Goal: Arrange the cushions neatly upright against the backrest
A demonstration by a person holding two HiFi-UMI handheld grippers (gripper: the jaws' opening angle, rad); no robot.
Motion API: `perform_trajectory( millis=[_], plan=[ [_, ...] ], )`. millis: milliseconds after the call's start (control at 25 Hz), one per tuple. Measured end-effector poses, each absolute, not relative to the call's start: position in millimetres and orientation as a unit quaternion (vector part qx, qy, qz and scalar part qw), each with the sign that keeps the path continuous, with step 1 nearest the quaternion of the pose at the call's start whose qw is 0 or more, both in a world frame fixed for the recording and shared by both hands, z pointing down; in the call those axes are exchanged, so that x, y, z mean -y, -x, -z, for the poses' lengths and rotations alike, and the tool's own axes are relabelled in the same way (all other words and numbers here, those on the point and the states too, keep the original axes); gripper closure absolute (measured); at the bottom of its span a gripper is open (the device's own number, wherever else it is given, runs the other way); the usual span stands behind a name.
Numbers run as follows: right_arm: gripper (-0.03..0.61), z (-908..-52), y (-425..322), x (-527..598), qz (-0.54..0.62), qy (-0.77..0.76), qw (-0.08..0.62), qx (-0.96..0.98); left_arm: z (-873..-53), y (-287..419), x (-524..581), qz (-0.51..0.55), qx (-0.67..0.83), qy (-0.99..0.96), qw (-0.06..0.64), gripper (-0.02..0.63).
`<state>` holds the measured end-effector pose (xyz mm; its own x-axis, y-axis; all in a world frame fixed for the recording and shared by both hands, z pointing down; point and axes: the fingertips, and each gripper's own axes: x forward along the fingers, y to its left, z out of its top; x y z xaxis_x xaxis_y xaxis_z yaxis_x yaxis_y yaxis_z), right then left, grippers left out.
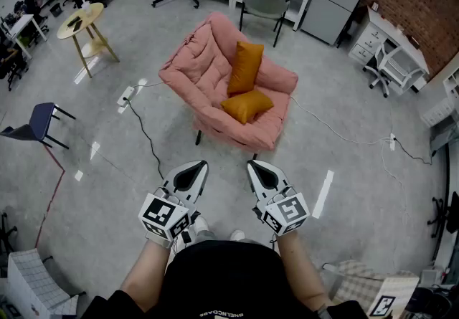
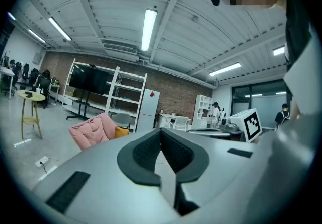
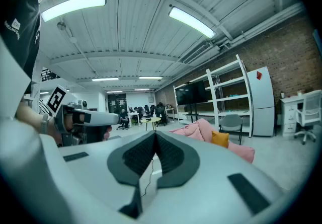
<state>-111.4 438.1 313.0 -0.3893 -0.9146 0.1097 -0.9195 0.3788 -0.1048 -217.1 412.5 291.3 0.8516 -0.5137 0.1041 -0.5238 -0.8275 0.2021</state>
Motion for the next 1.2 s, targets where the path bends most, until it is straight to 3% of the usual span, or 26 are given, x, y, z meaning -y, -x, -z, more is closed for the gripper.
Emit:
perform_trajectory(
  millis=[680, 840, 1200],
  plan=[
    [0.571, -318.9, 162.6, -403.8, -0.074, -0.584, 0.029, 0.808, -305.5, 270.3, -378.7, -0.026, 0.239, -0.966, 0.099, 0.601],
    [0.571, -325.3, 162.3, -393.1, -0.063, -0.597, 0.054, 0.798, -312.1, 275.9, -369.1, -0.025, 0.227, -0.967, 0.111, 0.601],
    [0.571, -345.1, 141.7, -341.0, -0.097, -0.596, 0.040, 0.796, -334.5, 266.8, -328.1, -0.056, 0.233, -0.964, 0.116, 0.601]
  ],
)
